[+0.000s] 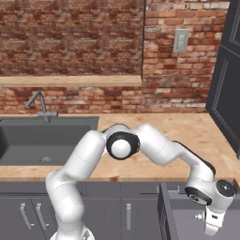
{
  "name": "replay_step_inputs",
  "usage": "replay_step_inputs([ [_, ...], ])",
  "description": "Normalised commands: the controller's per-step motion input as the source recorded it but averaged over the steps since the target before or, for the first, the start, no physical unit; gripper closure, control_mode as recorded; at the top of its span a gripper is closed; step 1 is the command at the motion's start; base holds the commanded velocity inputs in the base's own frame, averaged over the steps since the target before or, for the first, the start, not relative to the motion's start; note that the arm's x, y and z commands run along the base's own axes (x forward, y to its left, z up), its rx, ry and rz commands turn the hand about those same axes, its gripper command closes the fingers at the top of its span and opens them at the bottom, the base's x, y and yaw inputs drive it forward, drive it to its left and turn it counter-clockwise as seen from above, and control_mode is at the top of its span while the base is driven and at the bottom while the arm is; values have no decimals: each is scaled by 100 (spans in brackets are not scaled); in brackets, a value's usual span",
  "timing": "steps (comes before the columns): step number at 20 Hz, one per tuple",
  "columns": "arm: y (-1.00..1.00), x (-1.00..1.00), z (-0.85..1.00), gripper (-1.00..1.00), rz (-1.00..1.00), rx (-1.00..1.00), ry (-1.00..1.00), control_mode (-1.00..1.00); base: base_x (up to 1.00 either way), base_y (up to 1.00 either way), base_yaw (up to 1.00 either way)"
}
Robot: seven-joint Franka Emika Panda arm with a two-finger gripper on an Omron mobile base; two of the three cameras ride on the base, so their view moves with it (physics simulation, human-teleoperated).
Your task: Restock the sink supplies by placing the sponge and soap dispenser on the counter and next to the sink. Make sure the soap dispenser is upright.
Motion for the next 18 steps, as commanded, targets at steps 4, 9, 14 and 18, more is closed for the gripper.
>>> replay_step_inputs([
  [4,0,3,-14,-100,4,0,0,-100,0,0,0],
  [9,0,2,-10,-100,3,0,0,-100,0,0,0],
  [14,0,10,-3,-100,3,0,0,-100,0,0,0],
  [18,0,16,-5,-100,3,0,0,-100,0,0,0],
])
